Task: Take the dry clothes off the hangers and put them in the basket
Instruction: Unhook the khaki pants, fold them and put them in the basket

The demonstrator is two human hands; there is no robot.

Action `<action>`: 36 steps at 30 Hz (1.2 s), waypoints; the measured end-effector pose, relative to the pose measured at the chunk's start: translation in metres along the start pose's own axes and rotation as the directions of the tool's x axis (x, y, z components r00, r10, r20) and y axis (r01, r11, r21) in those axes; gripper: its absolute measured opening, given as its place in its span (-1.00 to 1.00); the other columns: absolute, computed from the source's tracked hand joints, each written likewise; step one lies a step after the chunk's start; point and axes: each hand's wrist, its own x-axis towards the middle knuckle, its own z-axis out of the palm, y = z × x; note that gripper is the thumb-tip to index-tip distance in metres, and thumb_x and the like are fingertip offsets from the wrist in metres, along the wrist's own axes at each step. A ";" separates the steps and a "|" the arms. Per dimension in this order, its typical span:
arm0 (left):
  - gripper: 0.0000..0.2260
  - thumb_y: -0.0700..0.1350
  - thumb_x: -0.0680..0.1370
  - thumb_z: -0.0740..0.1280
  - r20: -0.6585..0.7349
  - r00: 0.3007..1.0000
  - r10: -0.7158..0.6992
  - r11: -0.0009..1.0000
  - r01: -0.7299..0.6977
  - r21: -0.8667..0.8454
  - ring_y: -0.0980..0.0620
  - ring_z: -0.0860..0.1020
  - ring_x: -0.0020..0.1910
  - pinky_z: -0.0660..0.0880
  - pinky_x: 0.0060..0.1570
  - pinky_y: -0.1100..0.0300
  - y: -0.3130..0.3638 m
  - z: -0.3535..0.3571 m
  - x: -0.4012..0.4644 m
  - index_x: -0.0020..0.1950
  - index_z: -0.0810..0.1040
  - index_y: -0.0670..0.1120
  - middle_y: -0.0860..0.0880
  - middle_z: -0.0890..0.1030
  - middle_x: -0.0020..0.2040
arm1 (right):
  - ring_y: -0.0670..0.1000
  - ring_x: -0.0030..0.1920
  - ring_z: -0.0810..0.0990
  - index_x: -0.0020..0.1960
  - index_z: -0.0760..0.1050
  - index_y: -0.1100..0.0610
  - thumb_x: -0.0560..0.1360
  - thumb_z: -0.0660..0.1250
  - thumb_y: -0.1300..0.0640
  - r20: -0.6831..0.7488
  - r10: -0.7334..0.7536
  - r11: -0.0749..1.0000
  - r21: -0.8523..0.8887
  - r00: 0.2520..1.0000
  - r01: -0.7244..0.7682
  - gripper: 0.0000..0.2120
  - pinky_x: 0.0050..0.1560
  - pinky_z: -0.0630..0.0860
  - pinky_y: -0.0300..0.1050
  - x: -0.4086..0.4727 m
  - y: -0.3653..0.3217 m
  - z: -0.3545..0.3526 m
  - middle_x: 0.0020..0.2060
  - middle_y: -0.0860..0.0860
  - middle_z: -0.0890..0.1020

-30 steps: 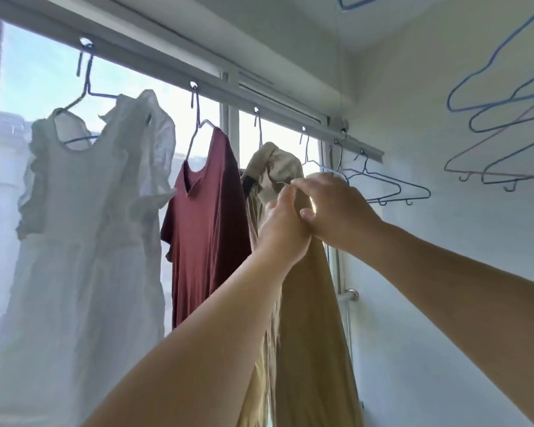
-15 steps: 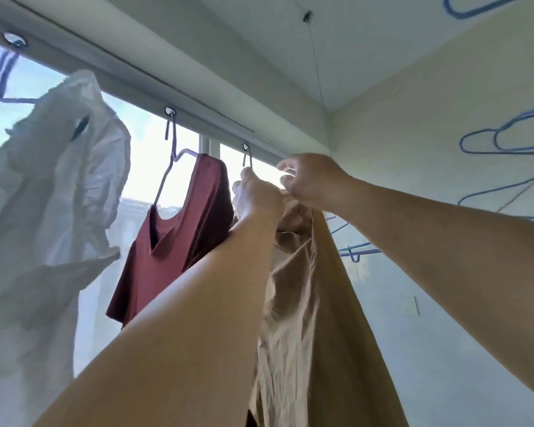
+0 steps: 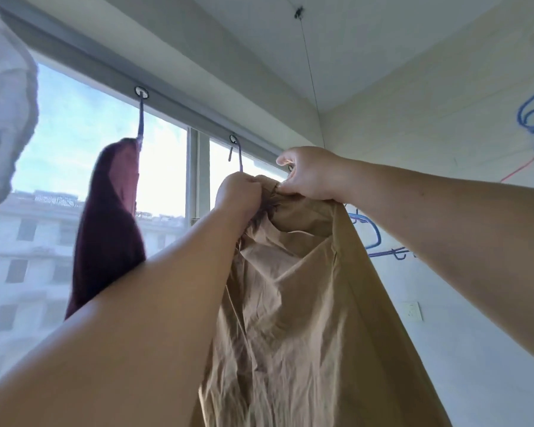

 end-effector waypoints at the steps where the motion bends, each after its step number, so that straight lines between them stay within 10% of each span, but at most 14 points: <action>1: -0.78 -0.27 0.51 0.16 -0.014 1.000 0.020 0.999 -0.021 -0.027 -0.14 0.55 -0.03 0.51 -0.03 0.05 0.000 0.001 -0.001 0.03 0.56 -0.13 -0.12 0.57 -0.09 | 0.03 0.20 0.45 0.50 0.16 0.08 0.53 0.26 0.22 0.009 -0.008 1.000 -0.003 1.000 0.008 -0.42 -0.19 0.29 -0.36 0.001 0.003 0.001 0.37 0.07 0.41; 10: -0.57 -0.39 0.45 0.06 -0.056 0.955 0.290 0.953 -0.283 0.106 -0.02 0.49 0.11 0.47 -0.06 0.18 0.003 -0.003 -0.002 -0.13 0.65 -0.02 -0.04 0.53 0.13 | 0.05 0.35 0.36 0.46 0.20 -0.05 0.46 0.37 0.05 0.146 -0.103 0.990 -0.083 0.984 0.116 -0.37 0.31 0.31 -0.11 0.008 0.015 0.014 0.41 -0.02 0.35; 18: -0.66 -0.42 0.49 0.11 0.192 0.919 0.344 0.861 -0.390 0.326 0.08 0.47 -0.01 0.39 -0.16 0.38 0.020 0.006 -0.001 0.07 0.54 -0.09 0.02 0.53 0.00 | 0.01 -0.05 0.41 0.24 0.34 0.13 0.46 0.36 0.05 -0.029 -0.084 0.990 0.108 0.996 0.086 -0.59 -0.13 0.26 -0.16 -0.009 0.039 0.020 -0.03 0.02 0.47; 25: -0.86 -0.18 0.55 0.30 0.450 0.844 0.292 0.695 -0.511 0.507 0.03 0.52 0.16 0.41 0.23 0.15 0.050 0.012 -0.008 0.07 0.59 -0.06 -0.01 0.59 0.15 | -0.02 -0.06 0.42 0.19 0.38 0.12 0.41 0.41 -0.03 -0.147 0.003 0.978 0.207 0.989 0.028 -0.56 -0.13 0.28 -0.20 -0.030 0.071 0.019 -0.06 -0.02 0.46; 36: -0.72 -0.01 0.50 0.36 0.415 0.829 0.376 0.511 -0.559 0.653 -0.09 0.53 0.13 0.40 0.19 0.05 0.066 0.026 -0.013 0.10 0.61 -0.16 -0.12 0.61 0.09 | -0.17 -0.36 0.36 -0.27 0.28 0.02 0.39 0.39 -0.16 -0.403 0.020 0.984 0.172 0.915 0.055 -0.64 -0.38 0.29 -0.38 -0.090 0.110 -0.006 -0.36 -0.08 0.42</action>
